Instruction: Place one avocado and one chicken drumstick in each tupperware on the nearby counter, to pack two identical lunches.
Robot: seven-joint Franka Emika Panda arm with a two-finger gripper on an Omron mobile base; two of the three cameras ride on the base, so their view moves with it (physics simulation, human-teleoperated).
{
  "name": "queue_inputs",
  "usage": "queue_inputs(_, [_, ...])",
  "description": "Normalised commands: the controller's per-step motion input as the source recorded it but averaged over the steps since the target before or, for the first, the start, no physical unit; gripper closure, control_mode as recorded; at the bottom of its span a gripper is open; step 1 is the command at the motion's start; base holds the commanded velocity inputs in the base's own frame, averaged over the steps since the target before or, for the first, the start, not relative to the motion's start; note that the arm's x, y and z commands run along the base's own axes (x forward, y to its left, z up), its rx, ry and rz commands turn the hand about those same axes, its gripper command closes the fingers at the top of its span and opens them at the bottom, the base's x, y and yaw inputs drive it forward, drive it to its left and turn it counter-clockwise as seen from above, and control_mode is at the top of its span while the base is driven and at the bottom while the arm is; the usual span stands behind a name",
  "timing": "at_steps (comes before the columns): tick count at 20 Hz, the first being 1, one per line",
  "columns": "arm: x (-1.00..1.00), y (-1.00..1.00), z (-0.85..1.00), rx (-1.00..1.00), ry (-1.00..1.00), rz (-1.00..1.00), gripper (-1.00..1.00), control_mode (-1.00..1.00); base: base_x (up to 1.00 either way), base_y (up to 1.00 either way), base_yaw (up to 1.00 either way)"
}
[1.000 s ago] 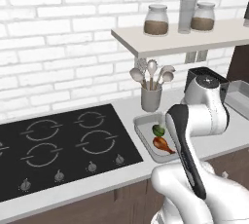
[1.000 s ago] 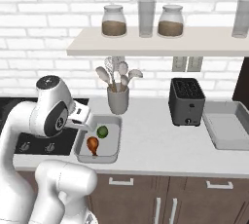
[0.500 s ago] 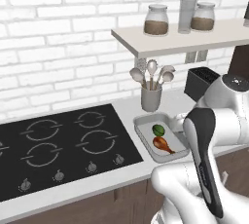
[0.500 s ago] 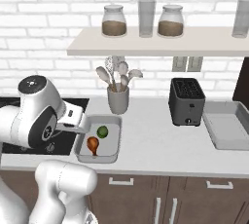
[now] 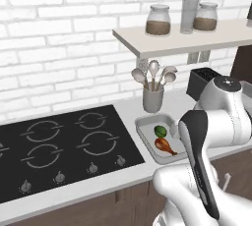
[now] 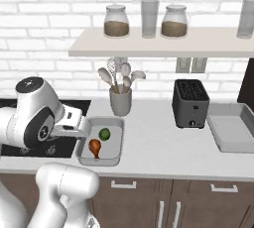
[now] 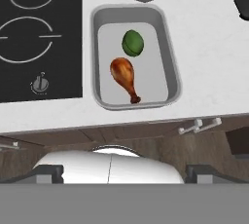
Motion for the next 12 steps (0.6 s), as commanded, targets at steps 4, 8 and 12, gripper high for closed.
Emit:
queue_inputs(4, [-0.04, 0.0, 0.0, 0.0, 0.0, 0.0, -1.0, -1.0, 0.0, 0.0, 0.0])
queue_inputs(8, [-0.09, 0.0, -0.01, 0.0, -0.02, -0.04, -1.0, 1.0, -0.52, -0.13, -0.35])
queue_inputs(12, [0.0, 0.0, 0.0, 0.0, 0.0, 0.0, -1.0, 1.0, -0.68, -0.19, -0.59])
